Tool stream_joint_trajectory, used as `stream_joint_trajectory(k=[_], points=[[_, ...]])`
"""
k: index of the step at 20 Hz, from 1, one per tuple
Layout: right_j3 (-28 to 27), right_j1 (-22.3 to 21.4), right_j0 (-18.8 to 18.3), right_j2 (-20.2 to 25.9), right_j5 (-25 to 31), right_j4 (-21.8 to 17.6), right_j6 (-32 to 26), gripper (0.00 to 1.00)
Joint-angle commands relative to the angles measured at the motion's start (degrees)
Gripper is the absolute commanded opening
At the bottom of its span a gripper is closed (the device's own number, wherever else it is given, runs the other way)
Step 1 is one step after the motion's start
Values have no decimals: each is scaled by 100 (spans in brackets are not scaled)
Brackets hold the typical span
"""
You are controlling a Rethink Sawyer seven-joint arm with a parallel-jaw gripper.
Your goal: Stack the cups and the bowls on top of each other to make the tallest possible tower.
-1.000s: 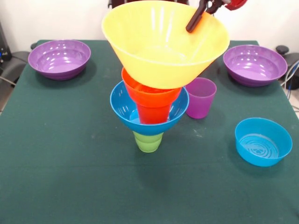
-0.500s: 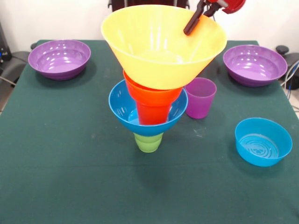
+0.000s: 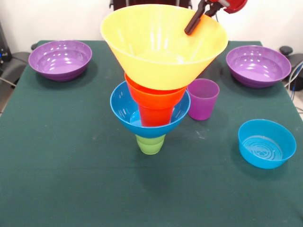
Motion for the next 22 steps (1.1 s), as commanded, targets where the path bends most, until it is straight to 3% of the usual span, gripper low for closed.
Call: stream_joint_trajectory(k=[1,22], points=[[343,217,53,328,-164,8,1026,0],[455,199,-93,465,-346,37,906,0]])
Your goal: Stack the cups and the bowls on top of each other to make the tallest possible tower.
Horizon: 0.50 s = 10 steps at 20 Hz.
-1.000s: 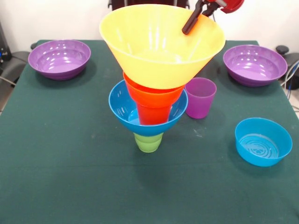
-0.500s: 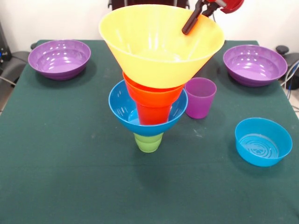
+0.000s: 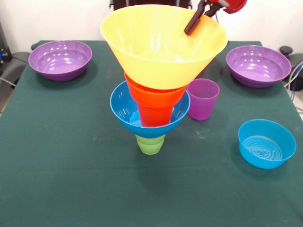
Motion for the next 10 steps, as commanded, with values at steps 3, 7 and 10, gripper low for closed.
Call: stream_joint_trajectory(k=[3,7,10], points=[[437,189,-116,488,-348,43,876,0],[466,158,-172,537,-350,63,808,0],[490,145,-194,558,-373,53,768,0]])
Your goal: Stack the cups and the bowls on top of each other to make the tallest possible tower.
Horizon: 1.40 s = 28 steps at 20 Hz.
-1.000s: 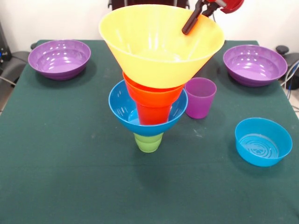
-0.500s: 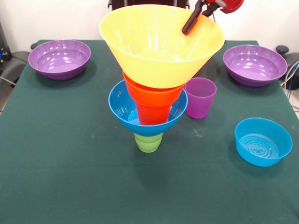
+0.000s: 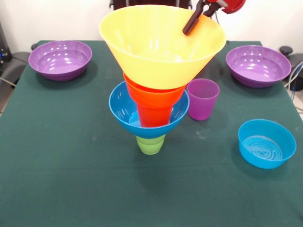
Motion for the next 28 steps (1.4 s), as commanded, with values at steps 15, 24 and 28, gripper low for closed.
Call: stream_joint_trajectory(k=[15,24,28], points=[[543,55,-291,712,-330,143,637,0],[593,-5,-311,757,-291,159,580,0],[559,44,-296,762,-289,155,625,0]])
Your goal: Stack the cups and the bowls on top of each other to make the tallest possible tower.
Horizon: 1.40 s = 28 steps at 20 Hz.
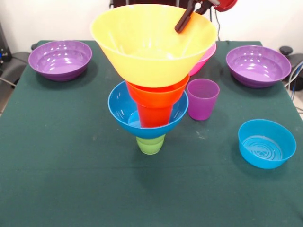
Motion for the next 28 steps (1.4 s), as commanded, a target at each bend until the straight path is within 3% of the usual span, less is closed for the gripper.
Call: stream_joint_trajectory(k=[1,28], points=[[428,150,-141,718,-289,126,642,0],[270,206,-89,711,-70,193,663,0]])
